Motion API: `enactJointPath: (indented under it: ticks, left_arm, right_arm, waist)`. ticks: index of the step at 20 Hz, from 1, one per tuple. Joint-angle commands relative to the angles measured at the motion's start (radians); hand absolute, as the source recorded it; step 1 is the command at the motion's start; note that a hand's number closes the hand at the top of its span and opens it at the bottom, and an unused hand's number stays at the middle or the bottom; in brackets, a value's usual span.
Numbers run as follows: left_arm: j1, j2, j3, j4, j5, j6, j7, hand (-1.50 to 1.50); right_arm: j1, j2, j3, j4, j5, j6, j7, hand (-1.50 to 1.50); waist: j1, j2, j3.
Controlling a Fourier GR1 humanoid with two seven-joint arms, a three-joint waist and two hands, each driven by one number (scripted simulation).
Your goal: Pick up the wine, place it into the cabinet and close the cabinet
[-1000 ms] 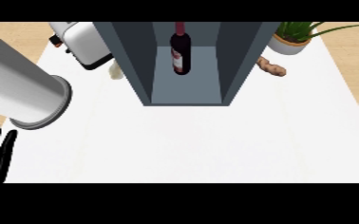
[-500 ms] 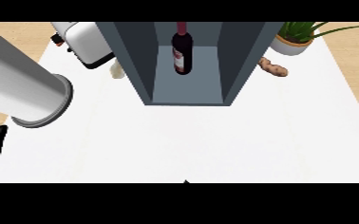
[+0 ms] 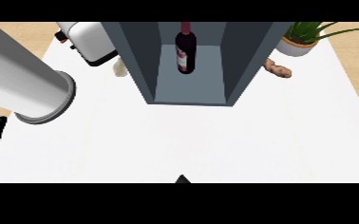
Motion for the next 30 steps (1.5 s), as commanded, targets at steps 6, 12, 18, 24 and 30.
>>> enactJointPath:
  ticks: [6, 12, 18, 24, 30]
  left_arm:
    - [-0.051, -0.037, -0.023, 0.0, -0.026, 0.036, 0.044, -1.5]
    - [-0.07, -0.064, -0.024, 0.022, -0.042, 0.037, 0.058, -1.5]
    - [-0.053, -0.079, 0.003, 0.019, -0.042, 0.021, 0.065, -1.5]
    - [-0.101, -0.105, 0.012, 0.012, -0.063, 0.058, 0.126, -1.5]
    - [-0.133, -0.124, 0.017, 0.028, -0.092, 0.062, 0.155, -1.5]
  right_arm:
    - [-0.424, 0.165, -0.123, 0.339, -0.177, -0.121, -0.032, 1.5]
    - [-0.71, 0.169, -0.302, 0.607, -0.313, -0.147, -0.09, 1.5]
    - [-0.82, 0.17, -0.319, 0.844, -0.186, -0.076, -0.19, 1.5]
    - [-0.854, 0.17, -0.485, 1.037, -0.257, 0.033, -0.286, 1.5]
    - [-0.837, 0.148, -0.53, 1.163, -0.265, 0.111, -0.39, 1.5]
  waist:
    - [0.013, 0.005, 0.001]
    - [0.014, 0.006, 0.001]
    - [0.006, 0.002, 0.002]
    - [-0.009, 0.004, 0.003]
    - [-0.018, 0.004, 0.003]
